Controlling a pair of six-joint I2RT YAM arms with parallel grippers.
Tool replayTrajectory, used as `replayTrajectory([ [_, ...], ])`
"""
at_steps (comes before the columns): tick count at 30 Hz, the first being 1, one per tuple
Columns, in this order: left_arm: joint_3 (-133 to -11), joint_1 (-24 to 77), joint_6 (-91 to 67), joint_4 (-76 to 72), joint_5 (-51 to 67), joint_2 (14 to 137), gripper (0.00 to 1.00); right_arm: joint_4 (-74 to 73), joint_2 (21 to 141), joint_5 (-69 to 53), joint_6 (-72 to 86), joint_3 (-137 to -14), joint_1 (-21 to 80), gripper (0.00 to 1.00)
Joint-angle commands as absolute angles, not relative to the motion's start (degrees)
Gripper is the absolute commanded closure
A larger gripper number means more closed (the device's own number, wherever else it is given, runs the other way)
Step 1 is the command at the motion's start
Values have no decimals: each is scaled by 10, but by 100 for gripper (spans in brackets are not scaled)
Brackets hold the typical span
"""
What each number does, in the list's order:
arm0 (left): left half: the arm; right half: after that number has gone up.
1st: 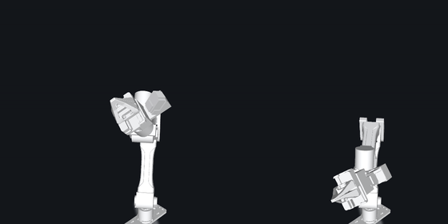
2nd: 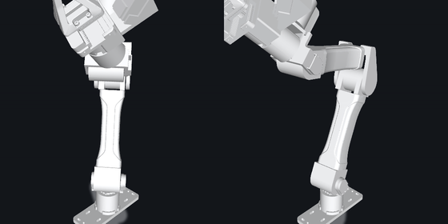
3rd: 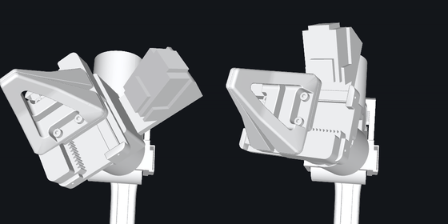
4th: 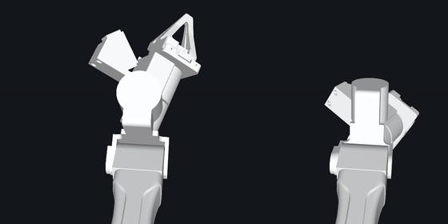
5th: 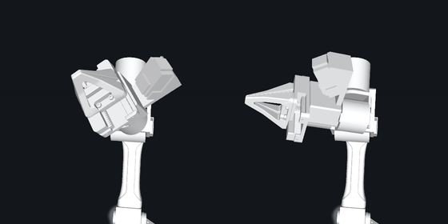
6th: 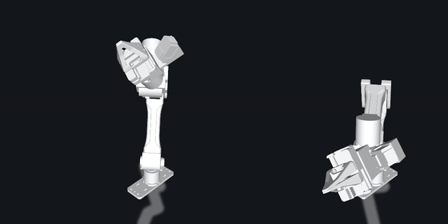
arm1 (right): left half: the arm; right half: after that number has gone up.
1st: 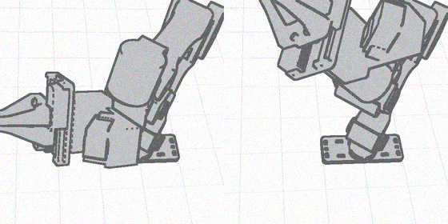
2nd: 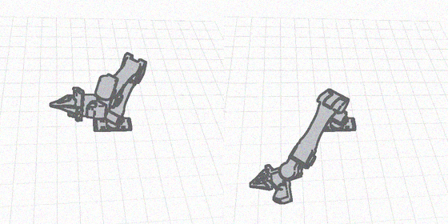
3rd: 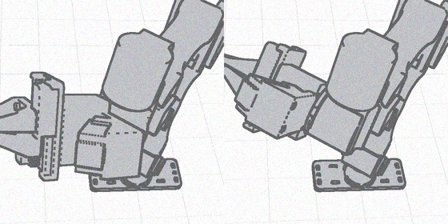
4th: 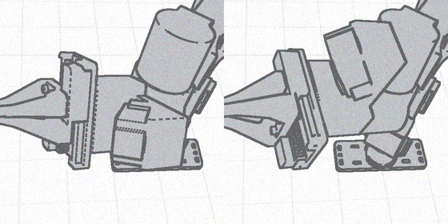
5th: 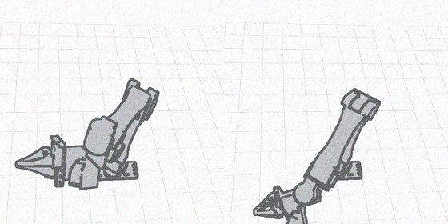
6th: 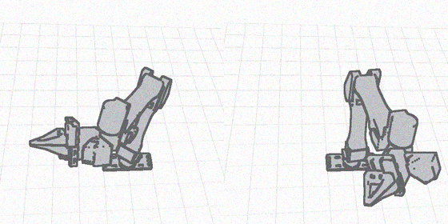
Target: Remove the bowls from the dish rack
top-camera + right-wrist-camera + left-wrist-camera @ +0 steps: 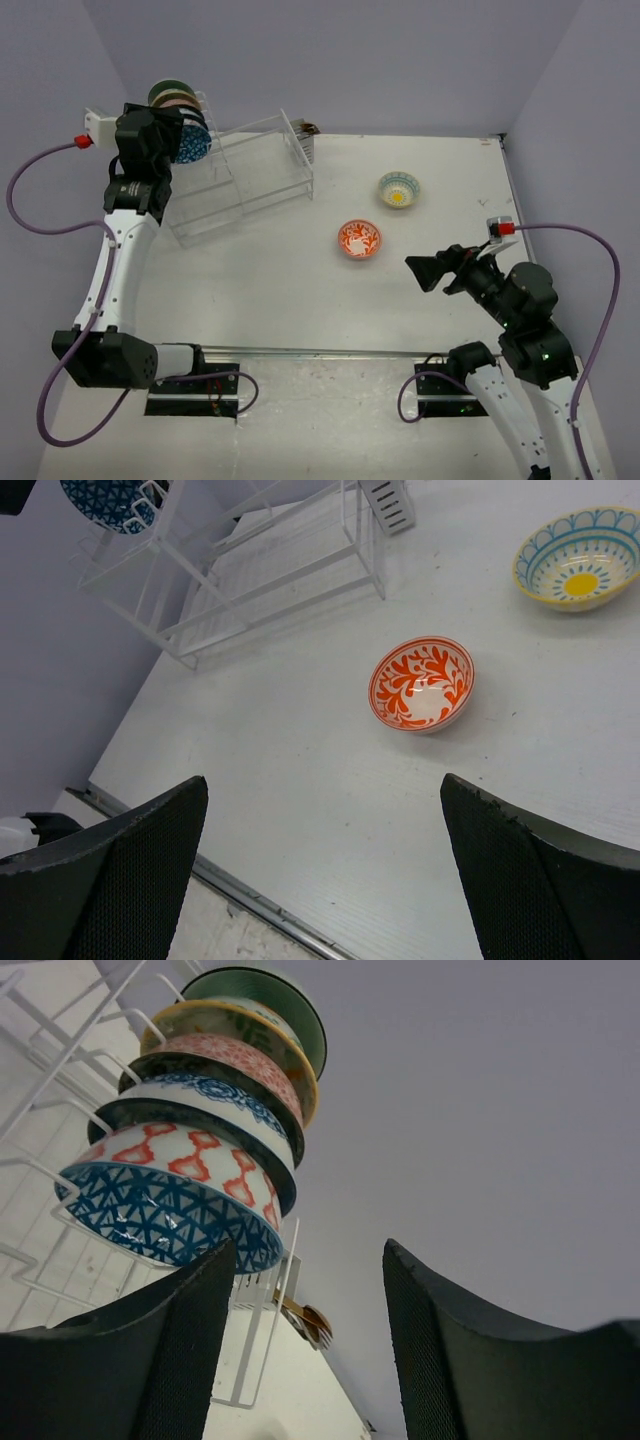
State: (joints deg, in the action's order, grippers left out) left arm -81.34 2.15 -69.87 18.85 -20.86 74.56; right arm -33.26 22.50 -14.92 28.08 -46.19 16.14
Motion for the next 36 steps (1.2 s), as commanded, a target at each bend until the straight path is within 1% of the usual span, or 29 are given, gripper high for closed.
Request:
replayTrajectory([
  [1, -794, 5, -698, 135, -183, 745, 39, -340, 207, -142, 260, -479, 163, 1],
  [4, -794, 2, -693, 126, -194, 754, 39, -348, 191, -141, 256, -489, 163, 1],
  [6, -795, 0, -692, 122, -190, 761, 42, -352, 183, -139, 252, -494, 163, 1],
  [7, -796, 0, -693, 124, -187, 765, 42, -353, 178, -132, 251, -494, 163, 1],
  [10, -791, 0, -699, 118, -182, 772, 43, -352, 175, -123, 250, -491, 163, 1],
  [18, -759, 0, -726, 115, -174, 786, 48, -352, 180, -122, 245, -486, 163, 1],
  [25, -758, 0, -727, 95, -199, 786, 59, -352, 176, -126, 243, -487, 163, 1],
  [27, -760, 0, -726, 88, -205, 787, 60, -352, 175, -126, 243, -485, 163, 1],
  [29, -762, 0, -725, 84, -209, 789, 72, -348, 173, -125, 243, -484, 163, 1],
  [31, -768, 0, -725, 87, -208, 796, 77, -348, 172, -123, 243, -482, 163, 1],
  [33, -771, 0, -725, 96, -212, 799, 79, -348, 172, -122, 242, -483, 163, 1],
  [36, -767, 0, -735, 104, -219, 794, 88, -347, 169, -123, 242, -483, 163, 1],
])
